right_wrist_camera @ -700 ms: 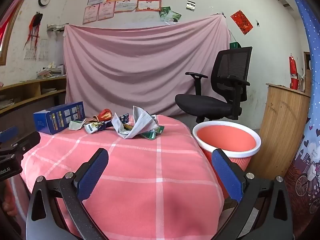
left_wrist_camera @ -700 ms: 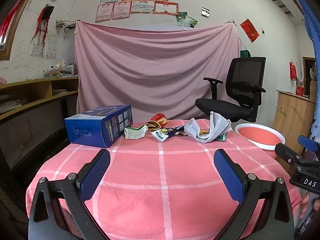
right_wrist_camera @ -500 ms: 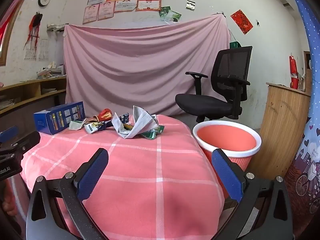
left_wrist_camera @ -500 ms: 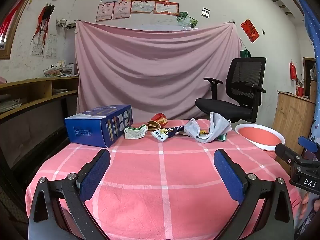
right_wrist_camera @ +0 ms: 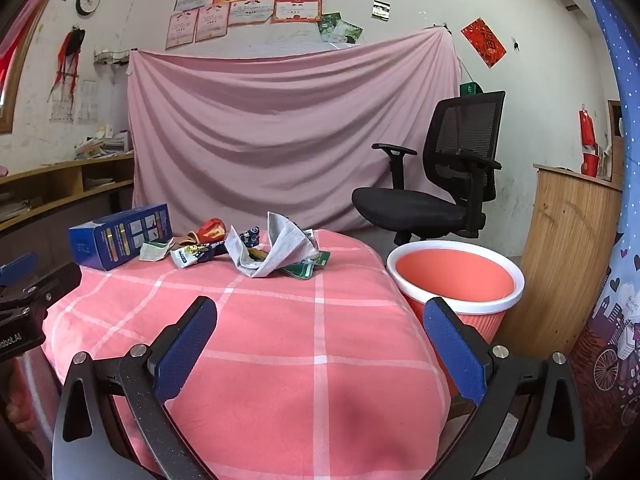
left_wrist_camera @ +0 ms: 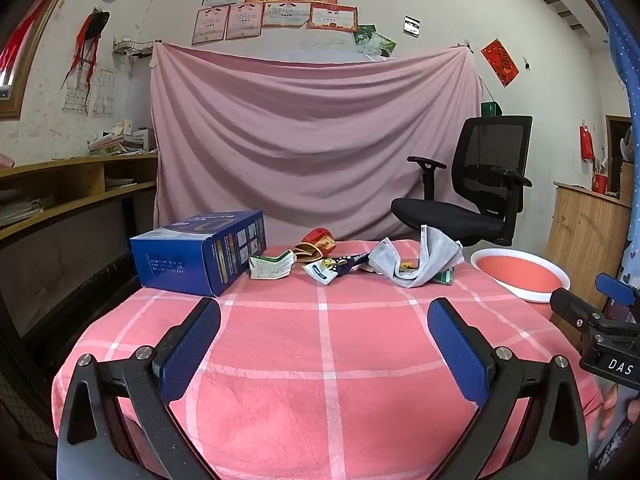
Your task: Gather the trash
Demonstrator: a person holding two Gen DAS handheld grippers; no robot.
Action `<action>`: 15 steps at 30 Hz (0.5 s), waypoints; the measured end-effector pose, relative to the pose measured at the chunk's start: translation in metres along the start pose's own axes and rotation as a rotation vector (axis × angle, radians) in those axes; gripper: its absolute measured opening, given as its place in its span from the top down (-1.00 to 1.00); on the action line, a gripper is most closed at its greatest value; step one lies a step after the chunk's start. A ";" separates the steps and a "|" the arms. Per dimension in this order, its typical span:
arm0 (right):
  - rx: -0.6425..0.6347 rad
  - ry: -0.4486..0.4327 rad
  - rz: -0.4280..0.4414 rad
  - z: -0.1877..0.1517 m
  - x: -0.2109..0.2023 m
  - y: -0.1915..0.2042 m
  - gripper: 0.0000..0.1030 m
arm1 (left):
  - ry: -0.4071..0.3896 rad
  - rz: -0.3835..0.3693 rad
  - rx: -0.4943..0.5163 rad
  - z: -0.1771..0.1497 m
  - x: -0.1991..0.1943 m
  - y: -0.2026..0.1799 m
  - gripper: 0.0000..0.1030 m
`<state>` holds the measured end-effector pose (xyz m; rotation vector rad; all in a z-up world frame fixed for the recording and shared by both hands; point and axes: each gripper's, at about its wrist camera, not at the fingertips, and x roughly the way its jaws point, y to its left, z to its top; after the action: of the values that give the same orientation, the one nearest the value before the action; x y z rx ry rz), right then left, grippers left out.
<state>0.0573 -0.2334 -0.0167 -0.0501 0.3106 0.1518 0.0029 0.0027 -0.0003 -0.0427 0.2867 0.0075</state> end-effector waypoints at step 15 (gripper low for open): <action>0.002 0.000 0.001 0.000 0.000 0.000 -1.00 | 0.000 -0.006 0.005 0.003 -0.005 -0.005 -0.97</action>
<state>0.0575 -0.2329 -0.0169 -0.0477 0.3105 0.1528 -0.0010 -0.0024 0.0044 -0.0389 0.2870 0.0004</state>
